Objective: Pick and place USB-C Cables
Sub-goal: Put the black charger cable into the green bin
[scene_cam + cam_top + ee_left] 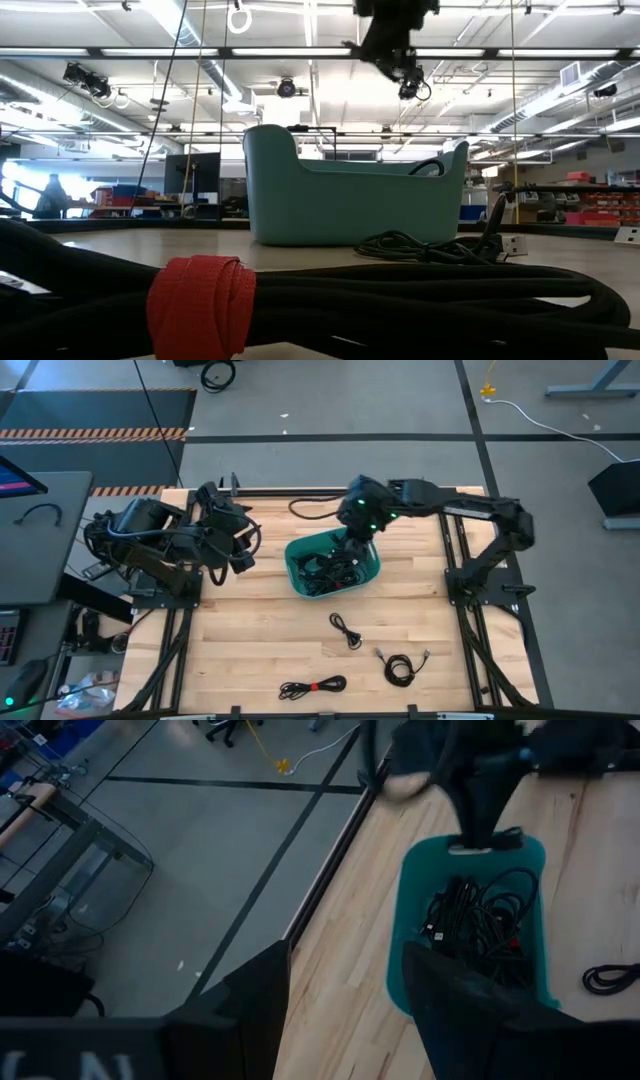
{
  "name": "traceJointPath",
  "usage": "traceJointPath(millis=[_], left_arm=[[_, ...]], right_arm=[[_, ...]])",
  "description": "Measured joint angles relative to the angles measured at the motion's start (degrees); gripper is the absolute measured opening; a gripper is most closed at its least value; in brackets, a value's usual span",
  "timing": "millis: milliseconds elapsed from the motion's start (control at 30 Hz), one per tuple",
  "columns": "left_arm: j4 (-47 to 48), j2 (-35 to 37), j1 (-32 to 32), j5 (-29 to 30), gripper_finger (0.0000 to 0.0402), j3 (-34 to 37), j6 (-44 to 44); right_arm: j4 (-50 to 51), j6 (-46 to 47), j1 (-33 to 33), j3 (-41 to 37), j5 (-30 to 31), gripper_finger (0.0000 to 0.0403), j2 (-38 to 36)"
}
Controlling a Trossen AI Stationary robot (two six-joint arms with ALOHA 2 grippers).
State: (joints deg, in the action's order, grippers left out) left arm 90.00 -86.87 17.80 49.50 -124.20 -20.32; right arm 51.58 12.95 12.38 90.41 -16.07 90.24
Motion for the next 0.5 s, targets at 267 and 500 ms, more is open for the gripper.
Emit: traceJointPath(millis=[267, 500], left_arm=[[0.02, 0.0, 0.02, -0.02, 0.0199, 0.0, -0.02], [0.02, 0.0, 0.02, -0.02, 0.0199, 0.0, -0.02]], right_arm=[[14.94, -17.65, 2.05, 15.11, 0.07, 0.0015, 14.73], [23.96, -29.9, 2.06, 25.06, 3.08, 0.0015, 25.98]])
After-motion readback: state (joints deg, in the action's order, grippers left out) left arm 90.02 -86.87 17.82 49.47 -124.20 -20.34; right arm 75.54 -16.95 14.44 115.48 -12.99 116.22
